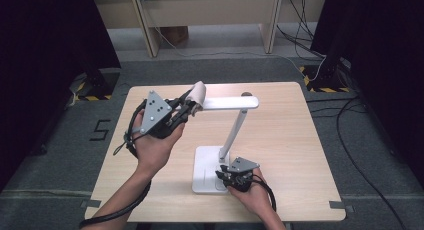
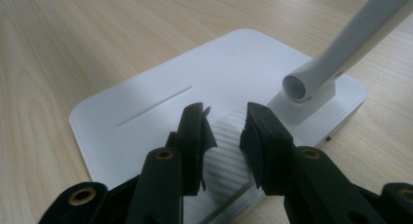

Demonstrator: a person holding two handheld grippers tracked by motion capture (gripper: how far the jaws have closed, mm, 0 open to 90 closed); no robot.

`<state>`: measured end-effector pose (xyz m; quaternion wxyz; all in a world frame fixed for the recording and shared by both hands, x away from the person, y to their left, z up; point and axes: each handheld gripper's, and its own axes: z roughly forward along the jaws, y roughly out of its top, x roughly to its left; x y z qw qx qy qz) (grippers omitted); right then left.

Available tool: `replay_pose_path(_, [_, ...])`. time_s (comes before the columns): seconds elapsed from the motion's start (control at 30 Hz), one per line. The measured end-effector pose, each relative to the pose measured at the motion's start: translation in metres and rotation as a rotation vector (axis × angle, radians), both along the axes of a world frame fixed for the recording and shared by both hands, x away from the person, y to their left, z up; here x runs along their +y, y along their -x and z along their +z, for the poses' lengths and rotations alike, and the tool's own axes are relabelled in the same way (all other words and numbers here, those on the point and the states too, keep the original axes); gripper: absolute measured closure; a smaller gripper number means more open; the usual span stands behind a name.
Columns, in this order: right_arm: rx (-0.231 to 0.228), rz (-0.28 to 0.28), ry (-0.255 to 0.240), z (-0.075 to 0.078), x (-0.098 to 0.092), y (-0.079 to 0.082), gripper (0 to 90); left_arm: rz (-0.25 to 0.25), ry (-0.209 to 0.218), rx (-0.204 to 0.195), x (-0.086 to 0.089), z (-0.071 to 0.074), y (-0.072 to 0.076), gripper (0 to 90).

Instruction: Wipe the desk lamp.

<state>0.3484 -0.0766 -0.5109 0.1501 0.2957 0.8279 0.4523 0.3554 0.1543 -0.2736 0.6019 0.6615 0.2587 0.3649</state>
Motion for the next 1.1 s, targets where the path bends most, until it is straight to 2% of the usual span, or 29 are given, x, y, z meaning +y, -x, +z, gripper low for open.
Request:
replay_pose_path(0.23, [0.000, 0.000, 0.000, 0.000, 0.000, 0.000, 69.0, -0.007, -0.012, -0.001, -0.005, 0.000, -0.001, 81.1])
replay_pose_path(1.1, [-0.002, 0.002, -0.002, 0.000, 0.000, 0.000, 69.0, -0.043, -0.016, 0.005, -0.028, 0.000, -0.004, 81.0])
